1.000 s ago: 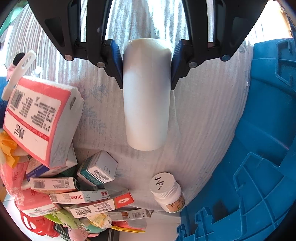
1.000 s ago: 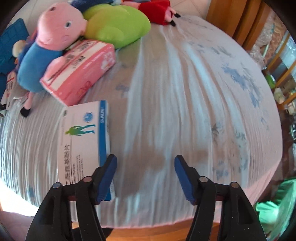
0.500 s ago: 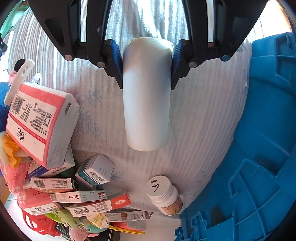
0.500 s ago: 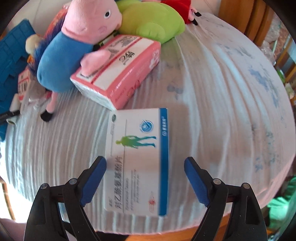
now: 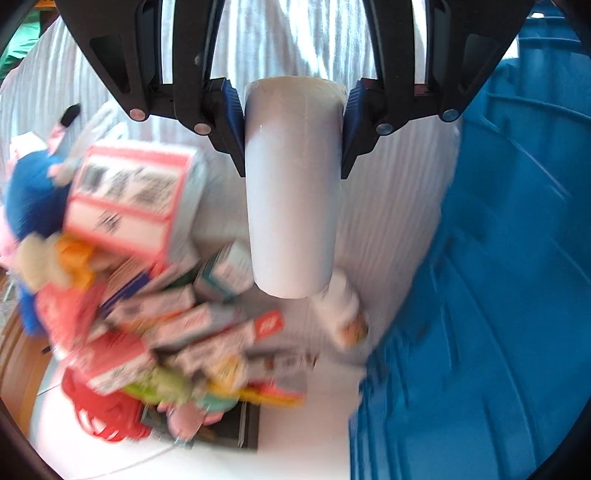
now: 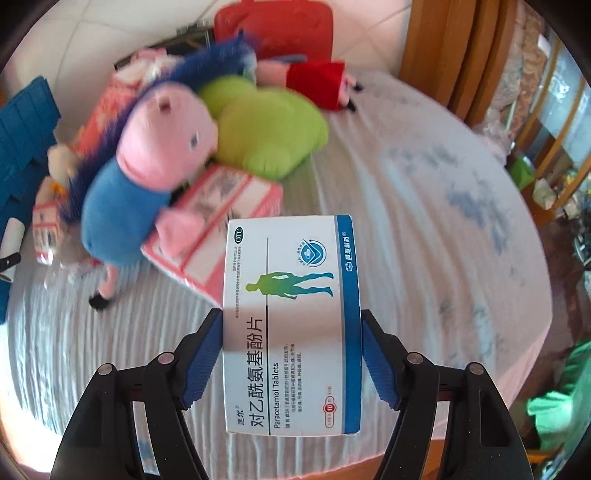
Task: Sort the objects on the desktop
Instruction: 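Carry the white tube and paracetamol box into the crate and open both tools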
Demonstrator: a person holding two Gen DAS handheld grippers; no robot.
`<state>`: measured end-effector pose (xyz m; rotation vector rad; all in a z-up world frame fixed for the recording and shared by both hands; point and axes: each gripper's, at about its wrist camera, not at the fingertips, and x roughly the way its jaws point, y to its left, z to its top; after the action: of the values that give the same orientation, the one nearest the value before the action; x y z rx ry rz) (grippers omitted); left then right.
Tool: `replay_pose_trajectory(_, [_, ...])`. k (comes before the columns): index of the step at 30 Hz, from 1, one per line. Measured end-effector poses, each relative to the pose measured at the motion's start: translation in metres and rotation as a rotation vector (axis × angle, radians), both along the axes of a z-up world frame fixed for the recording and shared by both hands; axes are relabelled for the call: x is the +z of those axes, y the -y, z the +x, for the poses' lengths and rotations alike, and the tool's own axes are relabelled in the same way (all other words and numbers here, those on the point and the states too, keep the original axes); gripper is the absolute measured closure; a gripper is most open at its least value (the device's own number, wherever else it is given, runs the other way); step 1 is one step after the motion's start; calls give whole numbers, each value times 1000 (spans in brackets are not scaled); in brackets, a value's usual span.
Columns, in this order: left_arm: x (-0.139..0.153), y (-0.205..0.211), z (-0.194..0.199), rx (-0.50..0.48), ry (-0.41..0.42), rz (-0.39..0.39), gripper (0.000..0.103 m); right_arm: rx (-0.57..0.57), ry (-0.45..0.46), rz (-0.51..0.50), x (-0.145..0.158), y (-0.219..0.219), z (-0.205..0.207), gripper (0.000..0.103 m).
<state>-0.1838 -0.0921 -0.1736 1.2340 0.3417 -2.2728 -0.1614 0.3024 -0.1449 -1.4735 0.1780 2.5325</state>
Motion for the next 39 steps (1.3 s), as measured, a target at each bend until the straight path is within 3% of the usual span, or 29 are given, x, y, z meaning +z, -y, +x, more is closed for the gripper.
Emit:
replay_pose_trajectory(5, [38, 18, -2, -38, -118, -93, 59, 32, -151, 43, 64, 18, -24, 32])
replay_pose_trajectory(12, [138, 12, 2, -91, -289, -225, 59, 179, -330, 69, 146, 76, -86, 31])
replay_pose_trajectory(17, [202, 28, 21, -88, -384, -315, 59, 316, -457, 58, 207, 164, -125, 31])
replay_pose_trajectory(23, [250, 91, 62, -5, -402, -392, 59, 516, -571, 75, 271, 301, -162, 31])
replay_pose_trajectory(28, [259, 177, 100, 86, -306, -401, 59, 643, -549, -19, 292, 410, -196, 31])
replay_pose_trajectory(32, [245, 246, 125, 139, -195, -357, 59, 714, -463, -105, 295, 499, -226, 31])
replay_pose_trajectory(36, [229, 295, 149, 185, -130, -315, 59, 734, -359, -101, 277, 570, -249, 31])
replay_pose_trajectory(39, [211, 325, 154, 203, -96, -246, 59, 729, -250, -90, 246, 606, -260, 31])
